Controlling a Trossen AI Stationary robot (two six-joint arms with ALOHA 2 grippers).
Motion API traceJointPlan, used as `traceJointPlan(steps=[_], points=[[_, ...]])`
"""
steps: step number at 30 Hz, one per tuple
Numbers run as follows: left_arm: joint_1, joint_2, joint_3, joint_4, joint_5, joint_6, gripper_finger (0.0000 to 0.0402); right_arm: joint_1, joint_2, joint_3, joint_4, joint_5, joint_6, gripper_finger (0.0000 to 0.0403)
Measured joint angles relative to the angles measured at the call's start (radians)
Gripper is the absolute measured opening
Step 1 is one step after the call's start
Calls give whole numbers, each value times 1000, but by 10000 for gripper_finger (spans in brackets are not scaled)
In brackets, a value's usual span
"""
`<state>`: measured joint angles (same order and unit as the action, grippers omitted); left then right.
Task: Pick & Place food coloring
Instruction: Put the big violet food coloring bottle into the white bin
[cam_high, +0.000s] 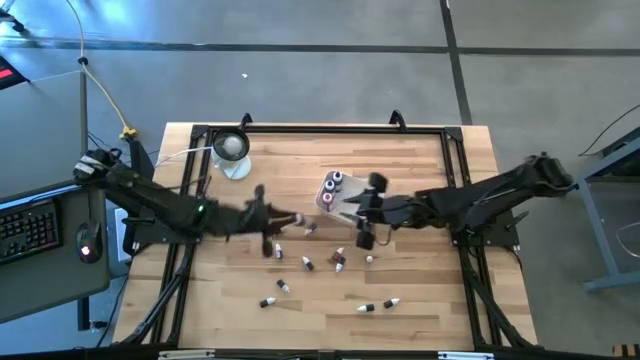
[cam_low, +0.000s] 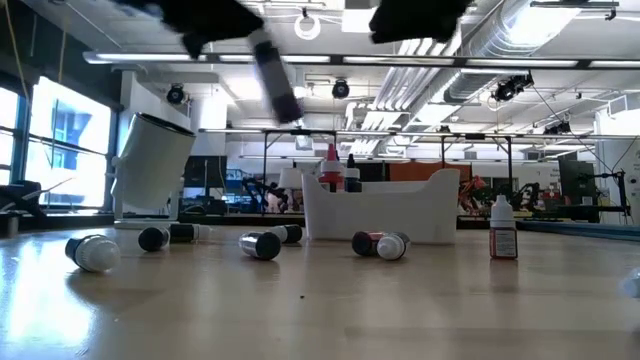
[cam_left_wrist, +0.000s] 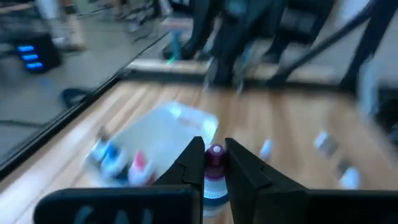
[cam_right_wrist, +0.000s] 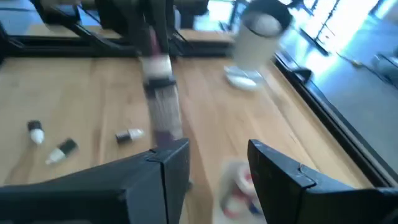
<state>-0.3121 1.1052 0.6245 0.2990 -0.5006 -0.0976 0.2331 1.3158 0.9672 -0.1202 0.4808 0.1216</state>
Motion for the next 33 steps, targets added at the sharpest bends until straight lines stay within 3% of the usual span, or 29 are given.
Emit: traceJointPlan(steps=[3, 7, 12, 18, 25, 33], points=[[148, 70, 54, 50, 211, 7, 26, 21, -70, 0, -136, 83, 103, 153], [282, 243, 176, 48, 323, 28, 30, 51, -117, 0, -296, 239, 209, 153], [354, 458, 372, 9, 353, 113, 31, 74, -132, 0, -463, 393, 302, 154], [408, 654, 551, -94, 362, 119, 32, 76, -133, 0, -507, 427, 324, 154], [468, 791, 613, -81, 353, 101, 32, 76, -133, 0, -504, 423, 324, 153], [505, 808, 613, -105, 359, 99, 33, 76, -133, 0, -505, 398, 324, 153]])
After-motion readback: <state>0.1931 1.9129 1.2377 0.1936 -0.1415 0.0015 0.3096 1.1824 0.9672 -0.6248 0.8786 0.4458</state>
